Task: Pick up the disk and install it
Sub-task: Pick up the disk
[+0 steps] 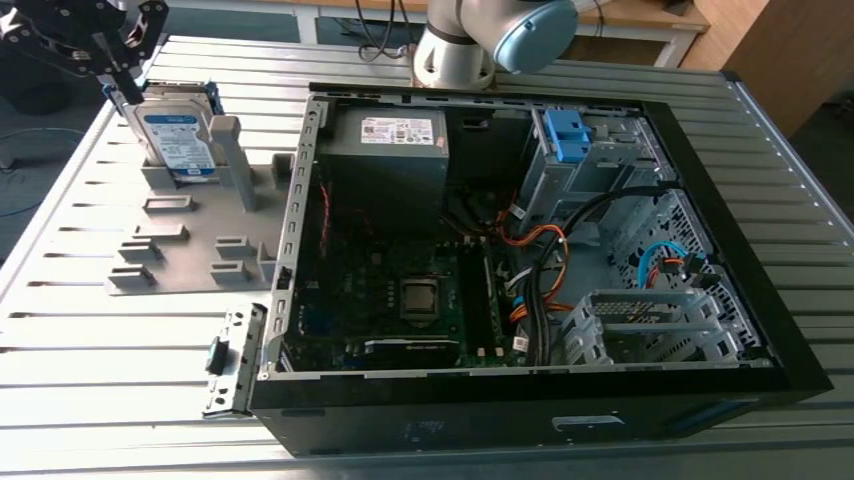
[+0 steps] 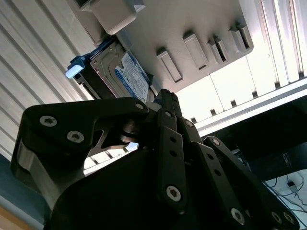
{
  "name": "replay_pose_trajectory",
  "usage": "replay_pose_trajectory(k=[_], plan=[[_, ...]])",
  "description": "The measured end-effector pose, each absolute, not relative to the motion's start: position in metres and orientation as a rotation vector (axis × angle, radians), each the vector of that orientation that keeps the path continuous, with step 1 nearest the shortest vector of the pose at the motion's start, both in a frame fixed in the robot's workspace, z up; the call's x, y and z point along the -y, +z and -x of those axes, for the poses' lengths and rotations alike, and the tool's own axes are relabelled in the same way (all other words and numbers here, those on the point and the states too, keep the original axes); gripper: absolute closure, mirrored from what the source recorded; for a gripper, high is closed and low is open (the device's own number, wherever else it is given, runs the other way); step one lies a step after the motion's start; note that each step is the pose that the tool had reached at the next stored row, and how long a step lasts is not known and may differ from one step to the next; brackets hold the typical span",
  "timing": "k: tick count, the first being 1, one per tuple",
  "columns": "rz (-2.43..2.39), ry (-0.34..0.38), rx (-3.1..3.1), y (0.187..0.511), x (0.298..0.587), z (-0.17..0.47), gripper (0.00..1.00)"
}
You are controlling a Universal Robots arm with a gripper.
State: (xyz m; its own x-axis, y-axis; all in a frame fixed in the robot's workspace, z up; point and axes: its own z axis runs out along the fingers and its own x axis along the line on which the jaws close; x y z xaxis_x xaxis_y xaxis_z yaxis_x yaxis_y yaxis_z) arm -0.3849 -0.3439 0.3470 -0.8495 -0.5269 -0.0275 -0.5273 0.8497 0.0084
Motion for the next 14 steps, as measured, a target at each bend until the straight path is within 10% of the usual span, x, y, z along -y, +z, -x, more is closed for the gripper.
replay_pose_trajectory(k=[14], plan=[[0.960,0.026,-2.966,0.3470,0.3439,0.3849,0.89]])
